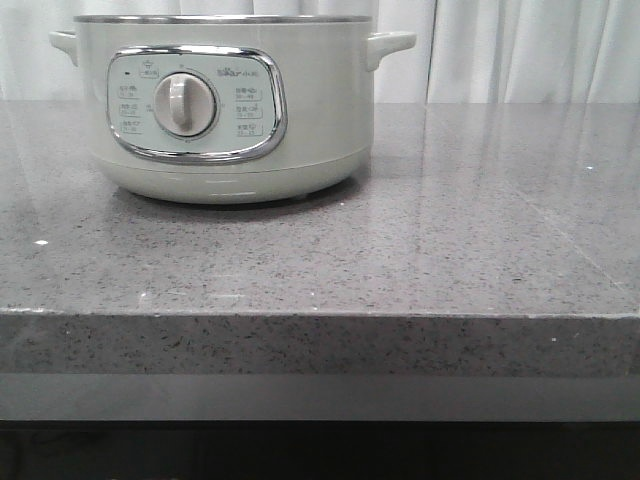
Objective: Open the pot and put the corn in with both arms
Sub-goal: 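Lower the glass lid onto the pot with the left gripper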
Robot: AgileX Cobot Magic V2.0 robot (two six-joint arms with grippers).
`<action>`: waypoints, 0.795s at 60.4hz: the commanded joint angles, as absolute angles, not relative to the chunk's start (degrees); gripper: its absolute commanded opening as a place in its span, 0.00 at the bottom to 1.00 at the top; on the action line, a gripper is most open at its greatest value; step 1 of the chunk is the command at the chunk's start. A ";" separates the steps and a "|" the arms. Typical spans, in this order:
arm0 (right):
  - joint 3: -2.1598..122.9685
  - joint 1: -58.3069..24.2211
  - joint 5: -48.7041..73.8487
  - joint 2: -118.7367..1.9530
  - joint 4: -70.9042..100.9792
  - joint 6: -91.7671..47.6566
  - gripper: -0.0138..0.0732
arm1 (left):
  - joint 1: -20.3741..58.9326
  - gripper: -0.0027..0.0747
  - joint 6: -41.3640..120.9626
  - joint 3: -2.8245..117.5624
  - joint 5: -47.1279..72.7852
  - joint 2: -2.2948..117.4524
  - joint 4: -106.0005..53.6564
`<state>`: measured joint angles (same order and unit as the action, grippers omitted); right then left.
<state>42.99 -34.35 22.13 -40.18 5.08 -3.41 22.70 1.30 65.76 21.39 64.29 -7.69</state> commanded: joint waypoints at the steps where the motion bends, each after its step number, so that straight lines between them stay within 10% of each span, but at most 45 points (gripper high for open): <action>1: 44.49 -34.10 17.36 -39.92 4.70 -3.48 0.83 | 25.17 0.39 1.36 71.22 11.54 66.99 -8.58; 48: 44.49 -34.10 17.36 -39.92 4.70 -3.48 0.83 | 27.71 0.39 1.36 89.59 9.34 90.94 -7.92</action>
